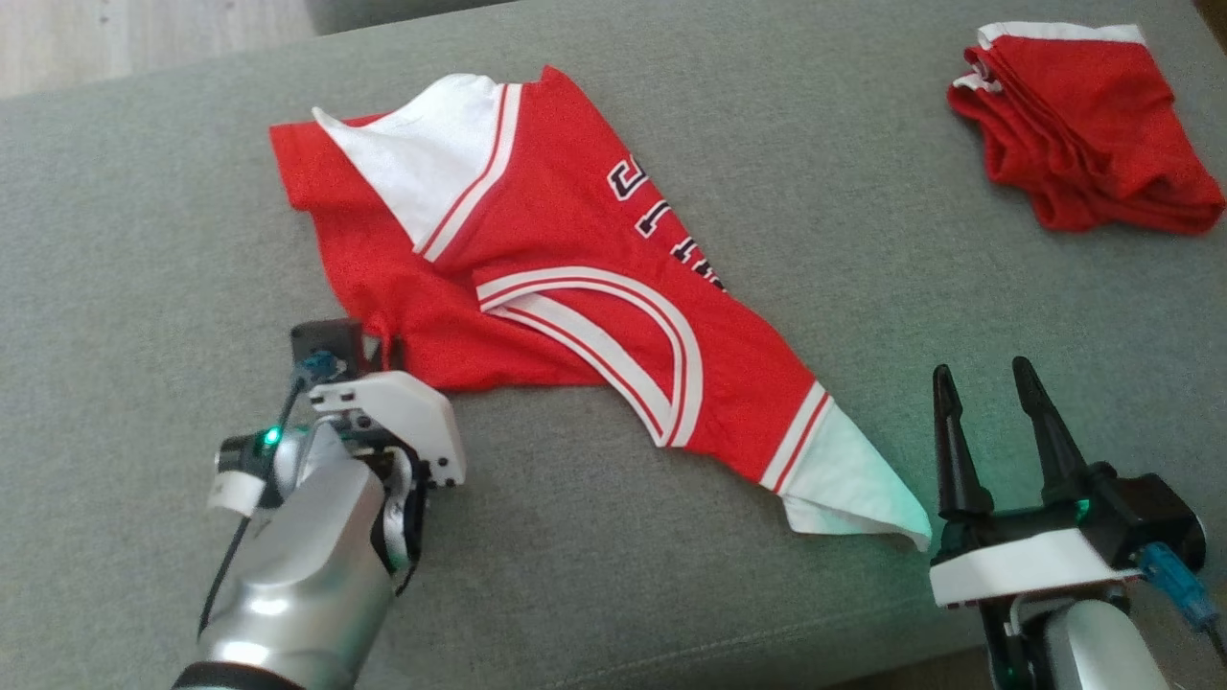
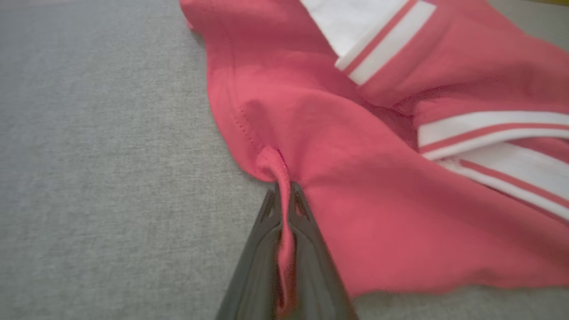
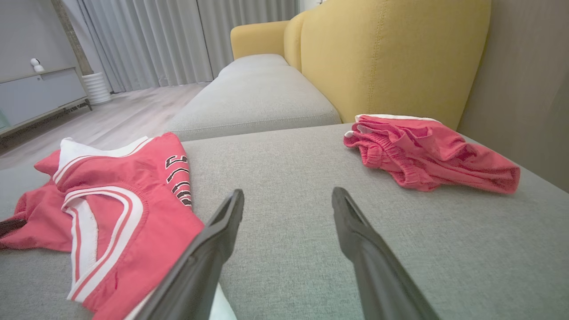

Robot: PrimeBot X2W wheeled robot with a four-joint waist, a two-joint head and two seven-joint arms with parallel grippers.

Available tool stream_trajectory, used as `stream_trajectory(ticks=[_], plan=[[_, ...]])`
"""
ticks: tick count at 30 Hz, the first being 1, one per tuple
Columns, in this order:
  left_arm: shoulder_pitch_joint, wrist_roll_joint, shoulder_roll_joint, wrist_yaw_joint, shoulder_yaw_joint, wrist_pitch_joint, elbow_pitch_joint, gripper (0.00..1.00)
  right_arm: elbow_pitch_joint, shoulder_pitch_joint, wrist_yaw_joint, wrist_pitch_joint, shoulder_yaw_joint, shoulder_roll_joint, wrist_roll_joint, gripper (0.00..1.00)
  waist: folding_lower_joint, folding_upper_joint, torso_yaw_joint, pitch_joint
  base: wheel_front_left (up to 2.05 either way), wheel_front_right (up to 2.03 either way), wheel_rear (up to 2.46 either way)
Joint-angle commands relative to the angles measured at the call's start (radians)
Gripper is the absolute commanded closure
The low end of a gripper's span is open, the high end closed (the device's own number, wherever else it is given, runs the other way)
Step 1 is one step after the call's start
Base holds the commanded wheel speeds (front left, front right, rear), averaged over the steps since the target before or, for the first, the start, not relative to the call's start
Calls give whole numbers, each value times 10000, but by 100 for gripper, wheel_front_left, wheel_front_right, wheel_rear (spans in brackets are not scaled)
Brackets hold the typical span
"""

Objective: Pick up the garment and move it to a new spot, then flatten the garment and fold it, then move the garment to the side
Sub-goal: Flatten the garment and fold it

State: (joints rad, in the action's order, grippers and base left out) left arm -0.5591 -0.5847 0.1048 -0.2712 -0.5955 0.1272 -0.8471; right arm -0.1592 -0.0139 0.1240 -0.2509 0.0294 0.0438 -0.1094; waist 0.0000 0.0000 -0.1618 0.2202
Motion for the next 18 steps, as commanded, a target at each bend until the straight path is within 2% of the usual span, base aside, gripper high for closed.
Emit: stream_trajectory(ticks=[1,5,9,13,14,18], plan=[[98,-50,39,116,57,-140,94,100,250,-314,67,-109,206,64,-76,0,0,0,90,-55,0,0,0],[405,-30,42,146,-54,81,651,100,224,-227,67,-109,111,64,-81,0,0,0,327,-241,0,0,0],[1161,-108,377,-211,126,377,1817,100,212,-61,67,-109,15,64,-137,0,0,0,583,-493,0,0,0],[2317,-151,1092,-872,362,249,3728,100,253,123,67,-109,-114,64,-178,0,0,0,867,-657,0,0,0],[2962,-158,1545,-1261,474,-8,4800,100,271,192,67,-109,-128,64,-181,0,0,0,991,-685,0,0,0],[4100,-181,2355,-1966,622,-711,6689,100,312,229,67,-109,-183,64,-198,0,0,0,1208,-642,0,0,0]])
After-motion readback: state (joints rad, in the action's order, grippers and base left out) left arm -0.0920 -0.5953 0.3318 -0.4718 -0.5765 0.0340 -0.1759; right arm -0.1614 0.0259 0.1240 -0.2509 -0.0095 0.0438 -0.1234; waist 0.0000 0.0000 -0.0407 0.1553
